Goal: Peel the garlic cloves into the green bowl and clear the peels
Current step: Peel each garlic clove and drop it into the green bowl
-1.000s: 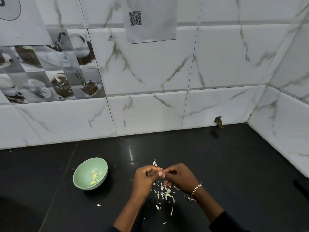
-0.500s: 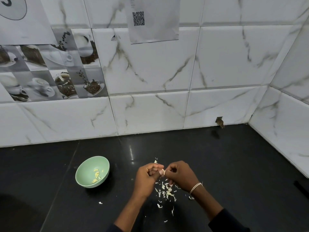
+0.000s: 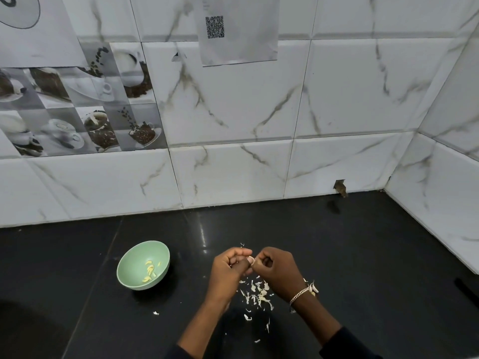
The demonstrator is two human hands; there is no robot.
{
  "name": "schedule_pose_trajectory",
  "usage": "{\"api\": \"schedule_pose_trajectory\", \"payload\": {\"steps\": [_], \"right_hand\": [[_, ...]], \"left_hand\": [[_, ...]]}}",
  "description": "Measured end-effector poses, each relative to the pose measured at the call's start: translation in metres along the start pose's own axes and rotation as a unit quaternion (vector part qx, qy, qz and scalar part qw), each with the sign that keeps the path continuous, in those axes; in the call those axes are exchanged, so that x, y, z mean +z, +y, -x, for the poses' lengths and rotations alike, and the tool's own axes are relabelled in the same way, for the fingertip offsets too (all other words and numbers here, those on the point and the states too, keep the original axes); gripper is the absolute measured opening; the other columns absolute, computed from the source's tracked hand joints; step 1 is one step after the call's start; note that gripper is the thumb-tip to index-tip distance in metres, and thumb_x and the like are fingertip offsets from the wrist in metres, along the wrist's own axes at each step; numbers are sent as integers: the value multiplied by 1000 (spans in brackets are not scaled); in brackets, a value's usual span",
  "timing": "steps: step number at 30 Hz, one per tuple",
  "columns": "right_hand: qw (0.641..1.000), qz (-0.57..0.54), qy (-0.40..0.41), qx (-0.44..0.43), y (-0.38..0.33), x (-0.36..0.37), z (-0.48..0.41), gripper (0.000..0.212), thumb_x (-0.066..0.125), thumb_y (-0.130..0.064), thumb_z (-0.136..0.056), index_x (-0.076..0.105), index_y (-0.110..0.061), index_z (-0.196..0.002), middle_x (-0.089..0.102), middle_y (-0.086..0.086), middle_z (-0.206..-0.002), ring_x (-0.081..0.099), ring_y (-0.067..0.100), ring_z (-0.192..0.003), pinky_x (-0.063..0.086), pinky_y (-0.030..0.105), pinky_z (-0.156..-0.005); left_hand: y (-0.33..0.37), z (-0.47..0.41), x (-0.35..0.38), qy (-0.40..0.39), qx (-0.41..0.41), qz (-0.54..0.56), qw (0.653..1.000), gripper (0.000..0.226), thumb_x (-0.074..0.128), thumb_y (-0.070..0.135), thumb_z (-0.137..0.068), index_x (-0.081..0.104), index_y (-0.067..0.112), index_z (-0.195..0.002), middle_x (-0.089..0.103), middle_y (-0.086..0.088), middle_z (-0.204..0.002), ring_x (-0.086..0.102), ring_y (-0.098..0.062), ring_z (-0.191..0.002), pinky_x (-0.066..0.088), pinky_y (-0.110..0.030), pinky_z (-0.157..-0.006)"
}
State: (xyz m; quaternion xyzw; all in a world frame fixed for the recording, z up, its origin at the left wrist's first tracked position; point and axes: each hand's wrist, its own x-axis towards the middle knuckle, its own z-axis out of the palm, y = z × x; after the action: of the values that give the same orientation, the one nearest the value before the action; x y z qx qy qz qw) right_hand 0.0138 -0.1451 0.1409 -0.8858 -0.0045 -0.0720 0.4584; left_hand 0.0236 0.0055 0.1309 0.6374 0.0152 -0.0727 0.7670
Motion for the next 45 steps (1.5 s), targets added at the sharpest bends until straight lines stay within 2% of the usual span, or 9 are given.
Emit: {"api": "schedule_pose_trajectory", "payload": {"steps": [5, 10, 18, 23, 25, 28, 31, 36, 45], "right_hand": [[1000, -21, 4, 1, -3, -6, 0, 13, 73, -15, -80, 68, -12, -67, 61, -6, -58, 52, 1, -54, 40, 14, -53], [999, -13, 32, 9, 2, -10, -2, 20, 71, -14, -82, 67, -19, -63, 61, -10, -55, 53, 1, -53, 41, 14, -53], [998, 43, -13, 45, 25, -11, -9, 10, 77, -22, -80, 76, -18, -71, 72, -7, -67, 66, 3, -66, 47, 12, -61], [992, 86, -76, 52, 29, -5, -8, 17, 65, -27, -93, 76, -16, -85, 72, 2, -87, 66, 12, -80, 54, 32, -79], [995, 75, -59, 41, 25, -6, -6, 27, 65, -33, -94, 72, -15, -75, 68, 4, -85, 63, 14, -76, 53, 35, -77], [1000, -11, -8, 25, 17, -10, -1, 15, 78, -36, -84, 72, -26, -75, 65, -4, -83, 62, 9, -69, 54, 25, -65], [993, -100, -47, 42, 8, -11, 0, 15, 83, -32, -81, 76, -20, -88, 73, 0, -83, 70, 13, -66, 56, 22, -58], [989, -121, -73, 38, 5, -10, -5, 12, 77, -22, -87, 76, -10, -86, 76, 5, -75, 70, 11, -62, 55, 22, -57], [997, -78, -11, 9, 12, 4, -4, 15, 68, -12, -92, 64, -14, -78, 69, 6, -66, 66, 12, -58, 57, 35, -59]], "left_hand": [[0, 1, 0, -10, -33, 90, 995, 14, 63, -10, -90, 71, -6, -100, 74, -18, -87, 71, -15, -78, 57, -20, -69], [-1, 2, -4, -23, -69, 175, 982, 19, 57, -13, -91, 67, -13, -107, 72, -25, -100, 72, -29, -91, 60, -24, -77], [-3, 4, -9, -32, -79, 168, 982, 27, 64, -12, -86, 67, -8, -112, 71, -28, -106, 73, -32, -95, 60, -25, -82], [-3, 3, -12, -27, -74, 149, 986, 24, 65, -12, -86, 70, -7, -109, 72, -27, -107, 72, -32, -96, 60, -23, -77], [-4, 4, -12, -19, -71, 130, 989, 24, 64, -12, -87, 71, -6, -109, 73, -25, -106, 72, -32, -97, 60, -23, -78], [-5, 6, -10, -15, -56, 88, 994, 24, 67, -9, -87, 70, -5, -110, 75, -23, -102, 73, -31, -95, 58, -30, -85], [-5, 6, -6, -14, -26, 36, 999, 21, 73, 0, -85, 74, 0, -106, 76, -21, -96, 71, -29, -90, 54, -39, -88], [-3, 7, -2, -15, 1, -23, 1000, 15, 75, 3, -86, 77, 5, -101, 78, -13, -92, 74, -19, -85, 56, -30, -80], [-5, 6, -1, -21, -58, 115, 991, 28, 74, 3, -81, 70, -9, -105, 73, -27, -103, 72, -30, -94, 59, -25, -79]]}}
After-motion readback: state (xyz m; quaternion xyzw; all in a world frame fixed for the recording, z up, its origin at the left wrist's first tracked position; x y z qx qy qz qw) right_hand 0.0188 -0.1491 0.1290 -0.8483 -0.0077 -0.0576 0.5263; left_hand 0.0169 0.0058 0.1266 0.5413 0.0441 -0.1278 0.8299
